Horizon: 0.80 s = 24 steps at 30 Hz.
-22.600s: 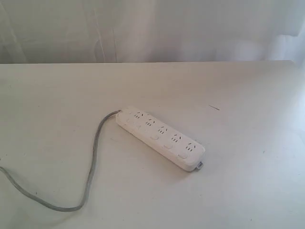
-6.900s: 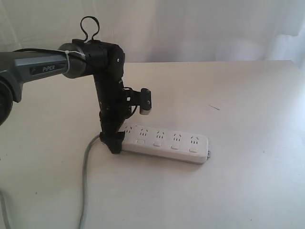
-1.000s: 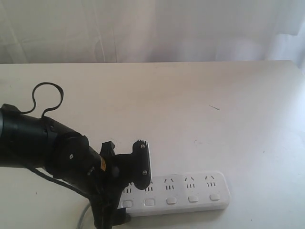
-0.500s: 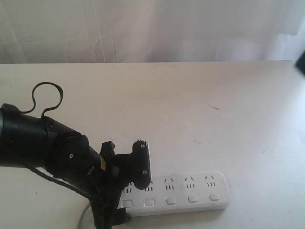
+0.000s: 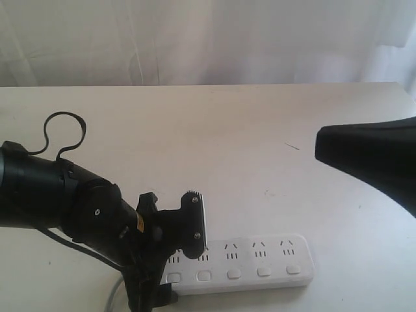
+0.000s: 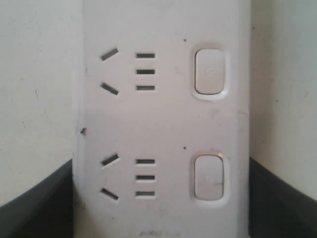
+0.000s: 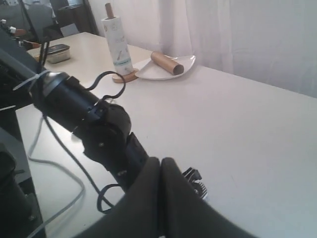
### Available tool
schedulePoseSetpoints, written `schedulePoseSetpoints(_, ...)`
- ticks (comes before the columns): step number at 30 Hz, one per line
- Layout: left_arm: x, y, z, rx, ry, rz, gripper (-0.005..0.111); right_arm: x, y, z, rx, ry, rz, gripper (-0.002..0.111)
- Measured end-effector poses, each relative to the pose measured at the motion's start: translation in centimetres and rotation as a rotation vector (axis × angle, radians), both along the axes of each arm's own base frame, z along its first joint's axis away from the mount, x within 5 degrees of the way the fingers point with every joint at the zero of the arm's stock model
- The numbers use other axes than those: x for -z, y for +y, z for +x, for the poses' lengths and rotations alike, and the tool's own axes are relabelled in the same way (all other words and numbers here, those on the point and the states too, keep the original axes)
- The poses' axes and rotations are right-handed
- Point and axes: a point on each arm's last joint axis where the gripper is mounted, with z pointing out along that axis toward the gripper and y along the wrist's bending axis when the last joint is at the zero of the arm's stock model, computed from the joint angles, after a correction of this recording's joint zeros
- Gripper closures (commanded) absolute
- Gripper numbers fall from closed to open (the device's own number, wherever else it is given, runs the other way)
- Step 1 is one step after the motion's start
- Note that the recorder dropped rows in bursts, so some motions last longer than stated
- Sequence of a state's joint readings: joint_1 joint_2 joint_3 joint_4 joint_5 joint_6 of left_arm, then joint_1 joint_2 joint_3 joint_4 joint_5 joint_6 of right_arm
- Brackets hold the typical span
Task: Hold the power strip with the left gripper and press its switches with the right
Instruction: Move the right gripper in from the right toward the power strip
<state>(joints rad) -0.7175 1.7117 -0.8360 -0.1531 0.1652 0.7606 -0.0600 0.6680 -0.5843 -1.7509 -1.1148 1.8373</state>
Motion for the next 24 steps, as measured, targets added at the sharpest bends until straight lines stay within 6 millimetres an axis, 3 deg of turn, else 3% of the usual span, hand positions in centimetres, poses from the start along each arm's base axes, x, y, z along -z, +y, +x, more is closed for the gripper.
schedulePoseSetpoints(8,0.0,0.0,0.0,0.003,-0.003,0.0,0.107,0.3,-0.3,1.9,0.114,-0.026,-0.03,0.108)
schedulePoseSetpoints(14,0.0,0.0,0.0,0.003,-0.005,-0.001,0.107,1.0,0.6,3.8,0.136,-0.07,-0.101,0.108)
schedulePoseSetpoints(19,0.0,0.0,0.0,0.005,-0.007,-0.002,0.107,2.3,3.4,5.4,0.067,-0.053,-0.173,0.108)
schedulePoseSetpoints(24,0.0,0.0,0.0,0.005,-0.007,-0.002,0.107,5.2,7.8,6.7,0.008,0.005,-0.289,0.108)
